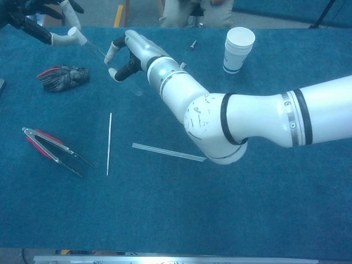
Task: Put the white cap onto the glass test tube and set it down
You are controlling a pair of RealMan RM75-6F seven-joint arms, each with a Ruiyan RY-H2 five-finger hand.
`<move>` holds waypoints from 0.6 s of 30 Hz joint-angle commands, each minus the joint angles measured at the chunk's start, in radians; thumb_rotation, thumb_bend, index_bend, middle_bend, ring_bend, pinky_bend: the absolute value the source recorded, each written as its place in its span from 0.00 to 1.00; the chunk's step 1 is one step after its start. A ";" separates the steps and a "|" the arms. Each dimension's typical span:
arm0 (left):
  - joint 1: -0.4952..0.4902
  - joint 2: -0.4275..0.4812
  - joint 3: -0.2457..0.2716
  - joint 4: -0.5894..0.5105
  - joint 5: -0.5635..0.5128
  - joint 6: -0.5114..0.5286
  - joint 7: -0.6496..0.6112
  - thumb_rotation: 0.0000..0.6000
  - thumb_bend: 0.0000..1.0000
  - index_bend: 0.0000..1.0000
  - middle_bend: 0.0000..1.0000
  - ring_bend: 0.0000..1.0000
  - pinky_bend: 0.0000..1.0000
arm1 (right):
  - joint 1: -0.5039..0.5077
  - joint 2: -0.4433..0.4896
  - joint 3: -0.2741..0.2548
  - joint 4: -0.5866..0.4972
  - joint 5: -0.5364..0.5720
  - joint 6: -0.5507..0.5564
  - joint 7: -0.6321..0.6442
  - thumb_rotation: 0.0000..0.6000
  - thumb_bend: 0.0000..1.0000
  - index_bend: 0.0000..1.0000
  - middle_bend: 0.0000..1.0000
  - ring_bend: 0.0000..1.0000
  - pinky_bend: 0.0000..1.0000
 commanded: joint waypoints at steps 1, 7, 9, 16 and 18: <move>-0.002 -0.002 0.000 0.000 -0.001 -0.001 0.000 1.00 0.32 0.53 0.17 0.00 0.00 | 0.001 -0.003 0.000 0.004 -0.001 -0.002 0.004 1.00 0.38 0.63 0.22 0.06 0.28; -0.004 -0.006 0.001 0.001 -0.002 -0.002 0.002 1.00 0.32 0.53 0.17 0.00 0.00 | 0.003 -0.009 0.004 0.015 -0.008 -0.004 0.015 1.00 0.38 0.63 0.22 0.06 0.28; -0.003 -0.008 0.002 0.002 -0.003 -0.001 0.002 1.00 0.32 0.53 0.17 0.00 0.00 | 0.003 -0.010 0.006 0.016 -0.008 -0.005 0.018 1.00 0.38 0.63 0.22 0.06 0.28; -0.003 -0.012 0.006 0.002 -0.001 0.001 0.006 1.00 0.32 0.53 0.17 0.00 0.00 | 0.006 -0.010 0.007 0.014 -0.011 -0.004 0.017 1.00 0.38 0.64 0.22 0.06 0.28; -0.002 -0.009 0.008 0.001 0.002 0.001 0.008 1.00 0.32 0.52 0.16 0.00 0.00 | 0.007 -0.004 0.003 0.011 -0.008 -0.004 0.005 1.00 0.38 0.64 0.22 0.06 0.28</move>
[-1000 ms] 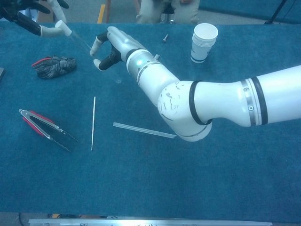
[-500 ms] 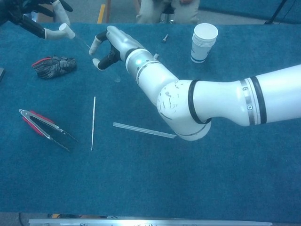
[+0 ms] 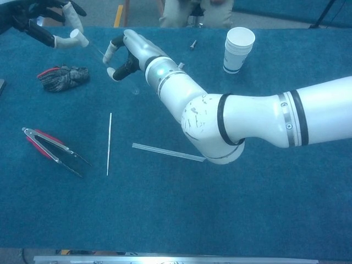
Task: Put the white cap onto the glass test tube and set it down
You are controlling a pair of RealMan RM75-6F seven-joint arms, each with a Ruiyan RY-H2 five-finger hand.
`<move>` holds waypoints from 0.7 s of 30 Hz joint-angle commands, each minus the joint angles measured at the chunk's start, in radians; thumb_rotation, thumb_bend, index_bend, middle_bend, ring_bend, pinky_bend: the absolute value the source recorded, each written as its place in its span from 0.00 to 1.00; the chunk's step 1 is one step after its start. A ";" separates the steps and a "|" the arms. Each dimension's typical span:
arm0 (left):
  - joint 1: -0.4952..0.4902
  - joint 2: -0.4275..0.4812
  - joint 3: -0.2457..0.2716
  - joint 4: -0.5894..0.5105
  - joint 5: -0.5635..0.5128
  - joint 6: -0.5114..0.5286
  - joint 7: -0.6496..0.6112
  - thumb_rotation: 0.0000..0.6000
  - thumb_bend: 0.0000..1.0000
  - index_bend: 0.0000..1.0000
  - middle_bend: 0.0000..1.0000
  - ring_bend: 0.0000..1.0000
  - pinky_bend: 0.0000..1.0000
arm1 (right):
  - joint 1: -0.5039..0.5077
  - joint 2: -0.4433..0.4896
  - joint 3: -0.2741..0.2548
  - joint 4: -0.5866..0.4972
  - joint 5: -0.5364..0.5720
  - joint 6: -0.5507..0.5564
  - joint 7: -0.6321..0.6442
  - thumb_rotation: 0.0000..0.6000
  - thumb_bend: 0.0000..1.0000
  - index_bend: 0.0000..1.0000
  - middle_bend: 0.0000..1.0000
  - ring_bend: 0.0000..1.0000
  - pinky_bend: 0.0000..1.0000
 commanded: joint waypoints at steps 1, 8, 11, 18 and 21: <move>0.002 0.007 0.002 0.000 0.004 -0.003 0.001 1.00 0.32 0.50 0.16 0.00 0.00 | 0.002 0.012 -0.007 -0.007 0.007 0.000 -0.021 1.00 0.38 0.64 0.22 0.06 0.28; 0.009 0.057 0.015 0.006 0.045 -0.036 0.013 1.00 0.32 0.25 0.07 0.00 0.00 | 0.011 0.078 -0.038 -0.059 0.044 0.001 -0.120 1.00 0.38 0.64 0.22 0.06 0.28; 0.020 0.070 0.028 0.018 0.087 -0.026 0.034 1.00 0.32 0.24 0.05 0.00 0.00 | 0.010 0.115 -0.061 -0.092 0.065 0.003 -0.166 1.00 0.38 0.64 0.22 0.06 0.28; 0.081 0.064 0.072 0.070 0.221 0.065 0.081 1.00 0.32 0.24 0.05 0.00 0.00 | 0.004 0.200 -0.134 -0.168 0.114 0.004 -0.263 1.00 0.38 0.64 0.22 0.06 0.28; 0.113 0.059 0.090 0.096 0.279 0.109 0.087 1.00 0.32 0.24 0.05 0.00 0.00 | 0.008 0.224 -0.163 -0.183 0.142 0.001 -0.298 1.00 0.38 0.64 0.22 0.06 0.28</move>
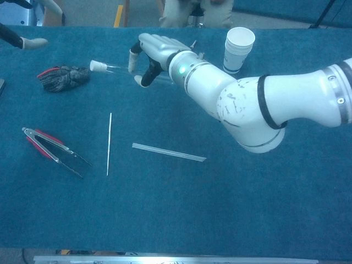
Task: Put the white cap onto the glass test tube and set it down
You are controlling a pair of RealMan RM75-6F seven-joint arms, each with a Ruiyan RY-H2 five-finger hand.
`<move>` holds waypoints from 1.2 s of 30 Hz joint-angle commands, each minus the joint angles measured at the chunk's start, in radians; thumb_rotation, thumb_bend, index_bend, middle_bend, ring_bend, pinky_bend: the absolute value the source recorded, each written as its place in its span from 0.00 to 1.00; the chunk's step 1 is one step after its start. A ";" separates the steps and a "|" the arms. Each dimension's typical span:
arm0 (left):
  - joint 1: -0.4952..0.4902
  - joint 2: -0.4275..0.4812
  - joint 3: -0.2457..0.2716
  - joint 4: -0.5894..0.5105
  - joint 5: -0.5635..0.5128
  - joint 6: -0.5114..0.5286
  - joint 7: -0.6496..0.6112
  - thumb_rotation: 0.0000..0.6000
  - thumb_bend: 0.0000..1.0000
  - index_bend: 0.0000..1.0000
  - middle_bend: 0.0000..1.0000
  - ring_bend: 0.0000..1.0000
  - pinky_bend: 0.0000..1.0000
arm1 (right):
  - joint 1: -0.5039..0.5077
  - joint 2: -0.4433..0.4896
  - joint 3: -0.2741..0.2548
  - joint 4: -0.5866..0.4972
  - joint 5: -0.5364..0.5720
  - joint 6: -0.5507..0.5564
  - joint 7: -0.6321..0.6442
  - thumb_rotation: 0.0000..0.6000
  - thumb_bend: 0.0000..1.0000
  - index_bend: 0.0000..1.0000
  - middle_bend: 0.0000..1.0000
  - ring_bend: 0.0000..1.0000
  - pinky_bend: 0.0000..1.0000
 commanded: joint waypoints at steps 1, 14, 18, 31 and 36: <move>0.048 -0.007 0.029 0.039 0.076 0.061 0.011 1.00 0.32 0.24 0.05 0.00 0.00 | 0.004 0.023 -0.036 -0.017 0.033 -0.001 -0.039 1.00 0.38 0.64 0.22 0.06 0.28; 0.147 -0.031 0.071 0.135 0.248 0.202 -0.011 1.00 0.32 0.25 0.05 0.00 0.00 | 0.032 -0.050 -0.112 0.102 0.101 -0.045 -0.081 1.00 0.38 0.64 0.22 0.06 0.29; 0.157 -0.035 0.074 0.139 0.248 0.200 -0.019 1.00 0.32 0.26 0.05 0.00 0.00 | 0.034 -0.082 -0.125 0.153 0.097 -0.062 -0.078 1.00 0.38 0.64 0.21 0.06 0.29; 0.185 -0.051 0.080 0.158 0.261 0.206 -0.047 0.98 0.32 0.26 0.05 0.00 0.00 | 0.022 -0.136 -0.144 0.255 0.049 -0.126 -0.054 1.00 0.37 0.31 0.13 0.06 0.23; 0.188 -0.059 0.078 0.165 0.268 0.206 -0.050 0.98 0.32 0.26 0.05 0.00 0.00 | 0.014 -0.127 -0.138 0.242 0.026 -0.126 -0.041 1.00 0.37 0.25 0.11 0.05 0.23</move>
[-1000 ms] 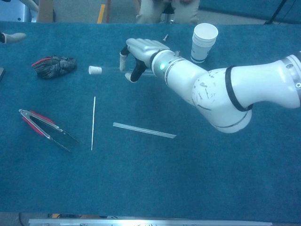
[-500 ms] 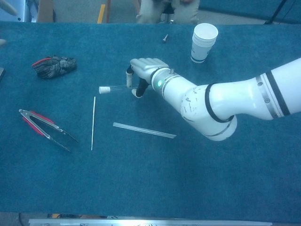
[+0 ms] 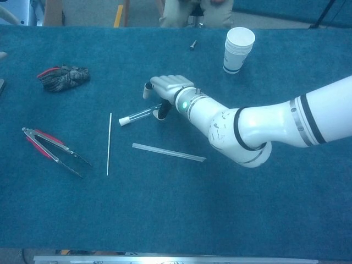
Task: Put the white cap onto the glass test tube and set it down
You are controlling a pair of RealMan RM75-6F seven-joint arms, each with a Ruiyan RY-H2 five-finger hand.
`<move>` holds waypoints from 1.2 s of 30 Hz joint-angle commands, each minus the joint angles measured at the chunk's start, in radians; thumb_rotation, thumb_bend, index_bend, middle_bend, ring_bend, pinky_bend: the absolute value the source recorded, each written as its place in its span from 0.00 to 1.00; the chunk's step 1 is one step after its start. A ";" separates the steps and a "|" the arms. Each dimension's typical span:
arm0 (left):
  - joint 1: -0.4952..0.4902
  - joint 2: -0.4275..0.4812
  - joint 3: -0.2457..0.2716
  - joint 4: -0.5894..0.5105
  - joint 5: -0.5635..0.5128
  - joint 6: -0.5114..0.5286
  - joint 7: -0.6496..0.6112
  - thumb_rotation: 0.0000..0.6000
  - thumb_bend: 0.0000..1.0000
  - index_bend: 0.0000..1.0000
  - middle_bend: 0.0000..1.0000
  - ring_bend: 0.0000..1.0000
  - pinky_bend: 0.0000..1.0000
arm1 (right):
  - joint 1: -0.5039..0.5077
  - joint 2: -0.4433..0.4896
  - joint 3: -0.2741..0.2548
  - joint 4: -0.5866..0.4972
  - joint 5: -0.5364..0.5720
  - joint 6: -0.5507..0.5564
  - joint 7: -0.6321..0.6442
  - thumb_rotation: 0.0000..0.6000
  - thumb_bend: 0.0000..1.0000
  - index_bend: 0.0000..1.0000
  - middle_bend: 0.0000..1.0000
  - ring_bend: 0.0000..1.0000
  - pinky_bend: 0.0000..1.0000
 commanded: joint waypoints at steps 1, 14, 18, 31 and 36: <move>0.002 -0.002 -0.002 0.001 0.002 0.002 -0.004 0.98 0.32 0.26 0.05 0.00 0.00 | -0.006 0.011 0.007 -0.015 -0.012 0.001 0.008 1.00 0.37 0.24 0.11 0.05 0.23; 0.040 -0.040 -0.018 0.082 -0.014 0.071 0.000 1.00 0.32 0.26 0.06 0.00 0.00 | -0.140 0.268 0.004 -0.356 -0.166 0.119 0.102 1.00 0.37 0.18 0.09 0.02 0.22; 0.072 -0.074 -0.022 0.131 -0.034 0.119 0.005 1.00 0.32 0.26 0.07 0.00 0.00 | -0.226 0.365 -0.064 -0.488 -0.301 0.240 0.108 1.00 0.37 0.18 0.09 0.02 0.22; 0.191 -0.116 0.002 0.174 -0.033 0.286 0.127 1.00 0.32 0.25 0.07 0.00 0.00 | -0.506 0.606 -0.303 -0.735 -0.693 0.550 0.102 1.00 0.37 0.18 0.12 0.03 0.22; 0.228 -0.106 0.010 0.167 -0.037 0.317 0.142 1.00 0.32 0.25 0.07 0.00 0.00 | -0.616 0.683 -0.370 -0.780 -0.807 0.652 0.122 1.00 0.37 0.18 0.12 0.03 0.22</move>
